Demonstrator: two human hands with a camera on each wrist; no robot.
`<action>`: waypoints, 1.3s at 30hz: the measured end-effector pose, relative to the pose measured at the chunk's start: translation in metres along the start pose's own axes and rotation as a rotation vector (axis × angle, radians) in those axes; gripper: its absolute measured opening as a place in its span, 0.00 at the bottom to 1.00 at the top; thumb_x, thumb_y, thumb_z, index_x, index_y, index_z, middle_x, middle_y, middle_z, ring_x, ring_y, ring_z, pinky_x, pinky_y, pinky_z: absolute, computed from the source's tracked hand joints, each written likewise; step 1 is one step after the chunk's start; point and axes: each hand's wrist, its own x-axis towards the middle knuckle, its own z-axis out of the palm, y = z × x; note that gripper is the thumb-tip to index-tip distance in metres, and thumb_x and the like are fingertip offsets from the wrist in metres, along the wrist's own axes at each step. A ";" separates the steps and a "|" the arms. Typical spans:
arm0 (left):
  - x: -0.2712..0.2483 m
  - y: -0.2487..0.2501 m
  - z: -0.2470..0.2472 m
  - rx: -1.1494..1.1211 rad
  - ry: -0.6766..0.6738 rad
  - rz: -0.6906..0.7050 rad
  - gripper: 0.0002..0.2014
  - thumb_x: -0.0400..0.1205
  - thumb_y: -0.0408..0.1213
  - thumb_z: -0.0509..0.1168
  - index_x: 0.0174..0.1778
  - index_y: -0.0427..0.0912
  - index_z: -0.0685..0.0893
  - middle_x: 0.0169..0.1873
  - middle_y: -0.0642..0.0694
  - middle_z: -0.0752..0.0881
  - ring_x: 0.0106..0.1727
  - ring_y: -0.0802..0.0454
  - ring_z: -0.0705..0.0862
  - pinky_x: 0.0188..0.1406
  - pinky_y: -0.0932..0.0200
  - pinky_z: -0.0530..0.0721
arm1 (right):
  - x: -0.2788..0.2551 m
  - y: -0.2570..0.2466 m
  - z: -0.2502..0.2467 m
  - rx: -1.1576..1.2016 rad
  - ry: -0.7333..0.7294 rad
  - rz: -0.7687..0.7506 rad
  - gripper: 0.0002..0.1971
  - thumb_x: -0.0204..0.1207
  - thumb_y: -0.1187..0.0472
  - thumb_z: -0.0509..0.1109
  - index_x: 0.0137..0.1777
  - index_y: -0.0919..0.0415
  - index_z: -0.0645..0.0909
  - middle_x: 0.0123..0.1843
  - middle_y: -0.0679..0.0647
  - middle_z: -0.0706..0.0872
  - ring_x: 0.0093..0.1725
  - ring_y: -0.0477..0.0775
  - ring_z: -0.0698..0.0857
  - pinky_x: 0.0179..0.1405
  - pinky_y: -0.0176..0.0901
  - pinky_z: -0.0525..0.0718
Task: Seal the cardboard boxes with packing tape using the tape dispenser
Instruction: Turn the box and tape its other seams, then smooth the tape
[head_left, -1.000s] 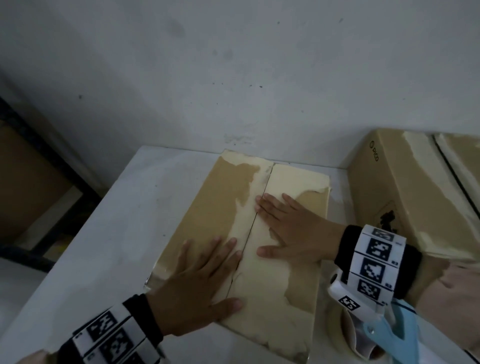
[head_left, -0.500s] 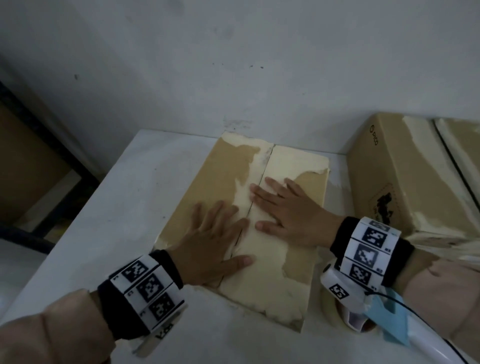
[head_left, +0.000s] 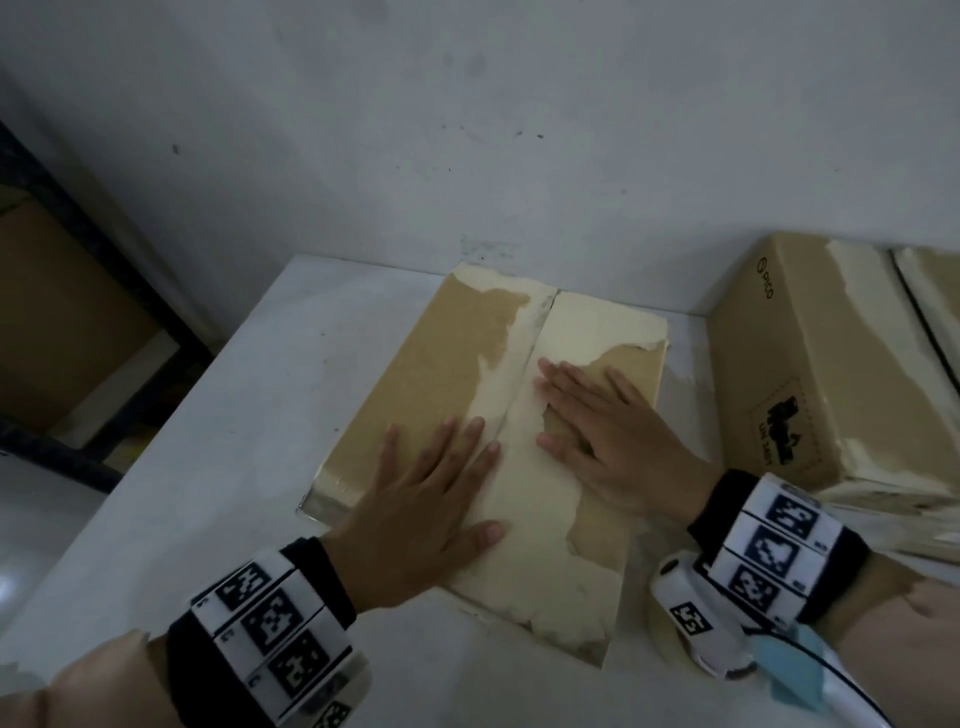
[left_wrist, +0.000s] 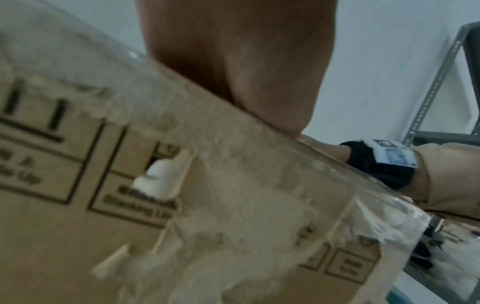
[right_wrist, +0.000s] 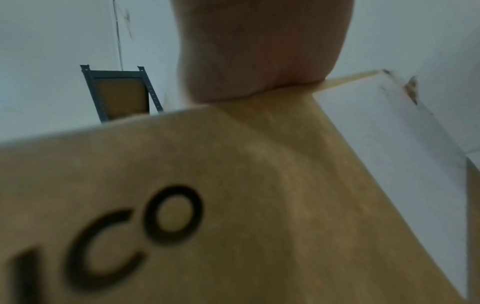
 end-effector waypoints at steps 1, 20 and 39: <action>-0.001 0.001 0.000 -0.001 -0.004 -0.006 0.34 0.83 0.61 0.35 0.72 0.44 0.71 0.71 0.44 0.78 0.69 0.44 0.79 0.55 0.33 0.79 | 0.005 0.002 -0.001 0.043 0.051 0.019 0.51 0.64 0.26 0.21 0.81 0.54 0.50 0.81 0.43 0.41 0.81 0.46 0.41 0.76 0.48 0.33; 0.042 -0.086 -0.034 -0.160 -0.134 -0.356 0.30 0.81 0.64 0.36 0.79 0.63 0.40 0.82 0.56 0.37 0.83 0.52 0.37 0.75 0.26 0.41 | 0.052 -0.033 0.015 0.431 0.106 0.173 0.59 0.55 0.18 0.27 0.81 0.57 0.42 0.80 0.45 0.33 0.79 0.47 0.34 0.73 0.41 0.31; 0.057 -0.185 -0.021 -0.347 0.083 -0.683 0.26 0.86 0.50 0.37 0.81 0.54 0.40 0.82 0.55 0.40 0.83 0.53 0.40 0.74 0.24 0.39 | 0.167 -0.088 0.019 0.311 -0.011 0.203 0.32 0.81 0.39 0.42 0.81 0.49 0.39 0.81 0.48 0.27 0.80 0.52 0.31 0.75 0.56 0.29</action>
